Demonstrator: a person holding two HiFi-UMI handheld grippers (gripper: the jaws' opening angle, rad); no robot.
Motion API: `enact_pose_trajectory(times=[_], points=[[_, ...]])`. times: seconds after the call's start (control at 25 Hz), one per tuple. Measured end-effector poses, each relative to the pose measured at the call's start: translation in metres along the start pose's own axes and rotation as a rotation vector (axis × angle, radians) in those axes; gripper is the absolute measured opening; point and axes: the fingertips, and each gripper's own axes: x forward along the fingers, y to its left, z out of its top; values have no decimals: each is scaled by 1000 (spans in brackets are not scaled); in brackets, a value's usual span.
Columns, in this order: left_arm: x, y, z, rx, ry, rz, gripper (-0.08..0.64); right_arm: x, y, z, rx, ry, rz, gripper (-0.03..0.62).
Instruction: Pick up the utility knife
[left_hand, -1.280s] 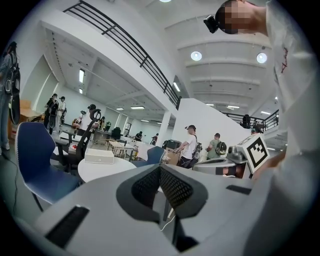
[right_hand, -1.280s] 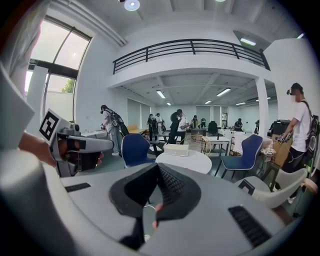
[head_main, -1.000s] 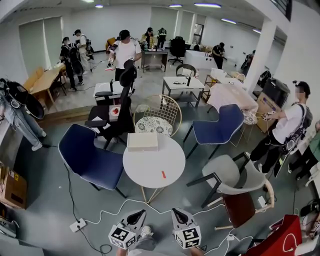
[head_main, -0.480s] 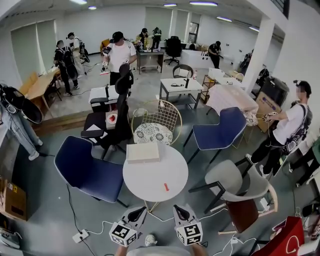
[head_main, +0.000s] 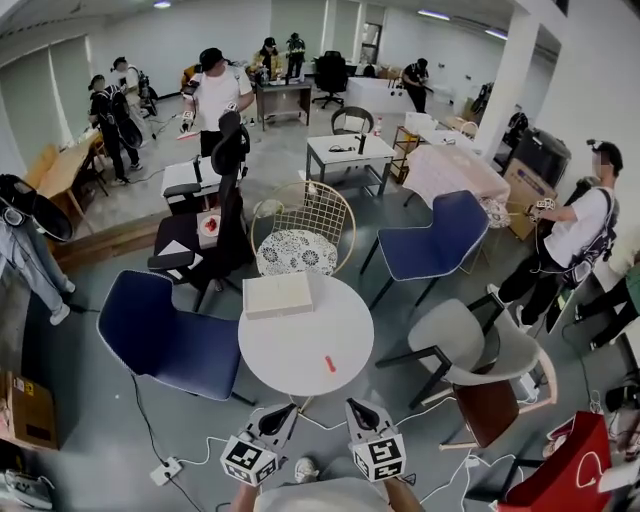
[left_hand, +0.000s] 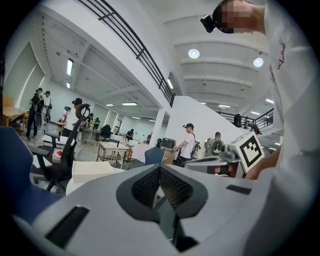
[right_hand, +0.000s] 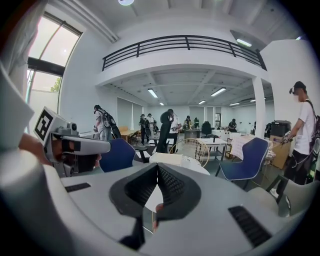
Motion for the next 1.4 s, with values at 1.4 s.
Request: enact_pose_trajectory(times=[1.4], points=[[62, 41, -88, -152, 231, 67, 12, 72, -47, -99, 102, 267, 96, 17]])
